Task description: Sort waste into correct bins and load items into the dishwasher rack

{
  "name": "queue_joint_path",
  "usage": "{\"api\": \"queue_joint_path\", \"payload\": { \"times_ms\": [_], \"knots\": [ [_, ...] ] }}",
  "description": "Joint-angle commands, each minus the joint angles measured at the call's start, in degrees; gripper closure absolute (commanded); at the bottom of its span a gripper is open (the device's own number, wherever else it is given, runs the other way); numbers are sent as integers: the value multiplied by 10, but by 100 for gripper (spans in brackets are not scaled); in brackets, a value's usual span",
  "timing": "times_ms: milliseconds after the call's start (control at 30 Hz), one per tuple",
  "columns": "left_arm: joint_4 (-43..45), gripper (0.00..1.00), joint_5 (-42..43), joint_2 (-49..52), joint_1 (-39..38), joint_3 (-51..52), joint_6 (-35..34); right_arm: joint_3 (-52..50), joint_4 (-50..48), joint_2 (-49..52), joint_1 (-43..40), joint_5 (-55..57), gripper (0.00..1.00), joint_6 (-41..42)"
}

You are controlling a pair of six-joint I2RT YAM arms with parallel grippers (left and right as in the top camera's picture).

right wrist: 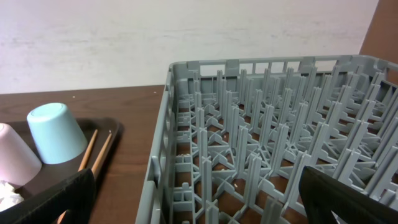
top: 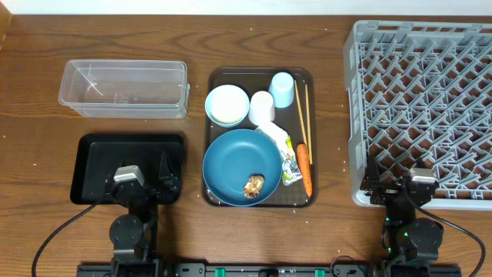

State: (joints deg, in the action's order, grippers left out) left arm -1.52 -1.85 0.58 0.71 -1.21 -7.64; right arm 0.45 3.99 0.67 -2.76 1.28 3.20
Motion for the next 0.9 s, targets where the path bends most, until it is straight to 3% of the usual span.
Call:
{"api": "queue_joint_path", "payload": {
  "times_ms": [0,367,533,667,867],
  "knots": [
    [-25,2,-5,-3,3,10,5,-1,1,-3,-6,2,1,-1],
    [-25,2,-5,-3,3,10,5,-1,1,-3,-6,2,1,-1],
    [-19,2,-52,-3,3,10,57,-1,1,-3,-6,2,1,-1],
    [-17,2,44,-3,2,10,-26,-1,1,-3,-6,2,1,-1],
    [-7,2,84,-3,2,9,-47,-1,1,-3,-6,2,1,-1]
  ]
}}
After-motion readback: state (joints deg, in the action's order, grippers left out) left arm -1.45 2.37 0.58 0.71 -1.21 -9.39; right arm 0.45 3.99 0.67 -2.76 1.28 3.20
